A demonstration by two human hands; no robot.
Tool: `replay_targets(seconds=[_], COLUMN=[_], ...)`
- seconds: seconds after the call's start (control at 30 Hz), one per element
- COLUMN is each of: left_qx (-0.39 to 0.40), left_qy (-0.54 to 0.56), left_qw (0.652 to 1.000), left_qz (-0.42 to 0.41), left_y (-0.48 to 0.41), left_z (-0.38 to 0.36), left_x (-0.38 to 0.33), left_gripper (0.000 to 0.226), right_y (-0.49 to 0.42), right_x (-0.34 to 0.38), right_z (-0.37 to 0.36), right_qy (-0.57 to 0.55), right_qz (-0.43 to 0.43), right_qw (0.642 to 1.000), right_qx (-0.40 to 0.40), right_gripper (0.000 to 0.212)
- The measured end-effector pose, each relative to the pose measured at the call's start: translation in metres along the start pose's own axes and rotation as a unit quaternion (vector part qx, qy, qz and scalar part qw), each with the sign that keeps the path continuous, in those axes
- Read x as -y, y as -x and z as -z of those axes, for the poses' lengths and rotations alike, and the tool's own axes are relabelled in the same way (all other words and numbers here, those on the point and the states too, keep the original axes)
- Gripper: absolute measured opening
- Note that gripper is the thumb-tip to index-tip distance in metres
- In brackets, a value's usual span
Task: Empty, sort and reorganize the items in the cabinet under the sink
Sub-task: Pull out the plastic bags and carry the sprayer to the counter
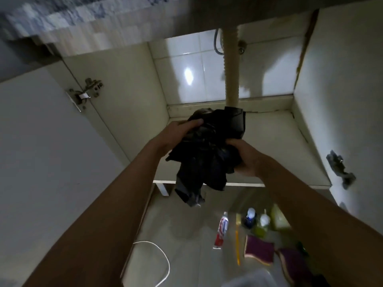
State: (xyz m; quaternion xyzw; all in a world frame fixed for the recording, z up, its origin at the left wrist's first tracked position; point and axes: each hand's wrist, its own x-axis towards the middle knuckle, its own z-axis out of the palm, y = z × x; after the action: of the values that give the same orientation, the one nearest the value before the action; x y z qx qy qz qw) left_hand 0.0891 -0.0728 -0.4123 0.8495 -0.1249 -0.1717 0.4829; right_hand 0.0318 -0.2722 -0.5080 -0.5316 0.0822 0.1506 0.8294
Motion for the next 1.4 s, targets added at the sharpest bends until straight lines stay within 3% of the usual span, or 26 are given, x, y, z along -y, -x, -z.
replay_targets(seconds=[0.13,0.23,0.3,0.37,0.5,0.67,0.8,0.9,0.97,1.03,1.13,1.27,1.4], left_qx=[-0.001,0.054,0.1,0.135,0.138,0.088,0.032,-0.024,0.005,0.045,0.035,0.061,0.096], left_qy=[-0.018,0.034,0.061,0.07,0.052,0.041,0.042,-0.01,-0.054,-0.072,-0.118,-0.193,-0.263], left_qw=[0.998,0.987,0.973,0.961,0.944,0.961,0.974,0.976,0.973,0.972,0.973,0.957,0.931], left_qz=[0.066,0.145,0.2,0.232,0.295,0.26,0.219,0.216,0.226,0.218,0.196,0.206,0.235], left_y=[0.013,0.028,0.031,0.036,0.049,0.046,0.019,0.016,0.023,0.024,0.022,0.012,0.009], left_z=[0.017,0.029,0.034,0.03,0.012,0.001,0.016,0.014,0.001,-0.013,-0.018,0.0,0.012], left_x=[0.039,0.072,0.103,0.13,0.183,0.24,0.278,0.313,0.336,0.368,0.378,0.374,0.374], left_gripper=[0.055,0.053,0.067,0.065,0.071,0.037,0.058,0.057,0.066,0.057,0.062,0.055,0.062], right_y=[-0.004,-0.011,-0.013,-0.016,-0.022,-0.036,-0.069,-0.088,-0.09,-0.09,-0.086,-0.09,-0.09], right_x=[-0.011,-0.037,-0.06,-0.088,-0.157,-0.238,-0.268,-0.29,-0.305,-0.316,-0.326,-0.337,-0.336], right_z=[-0.019,-0.035,-0.039,-0.038,-0.039,-0.068,-0.099,-0.107,-0.104,-0.101,-0.102,-0.108,-0.115], right_qy=[0.004,0.037,0.053,0.056,0.015,-0.057,-0.059,0.126,0.329,0.374,0.248,0.236,0.327], right_qz=[-0.081,-0.143,-0.172,-0.185,-0.226,-0.273,-0.265,-0.298,-0.284,-0.28,-0.323,-0.336,-0.326], right_qw=[0.996,0.989,0.983,0.981,0.974,0.96,0.961,0.936,0.881,0.866,0.899,0.908,0.886], right_qx=[0.034,0.028,0.029,0.016,0.002,-0.018,-0.046,-0.139,-0.185,-0.178,-0.158,-0.081,-0.036], right_gripper=[0.022,0.026,0.025,0.023,0.02,0.032,0.037,0.052,0.062,0.056,0.047,0.027,0.03])
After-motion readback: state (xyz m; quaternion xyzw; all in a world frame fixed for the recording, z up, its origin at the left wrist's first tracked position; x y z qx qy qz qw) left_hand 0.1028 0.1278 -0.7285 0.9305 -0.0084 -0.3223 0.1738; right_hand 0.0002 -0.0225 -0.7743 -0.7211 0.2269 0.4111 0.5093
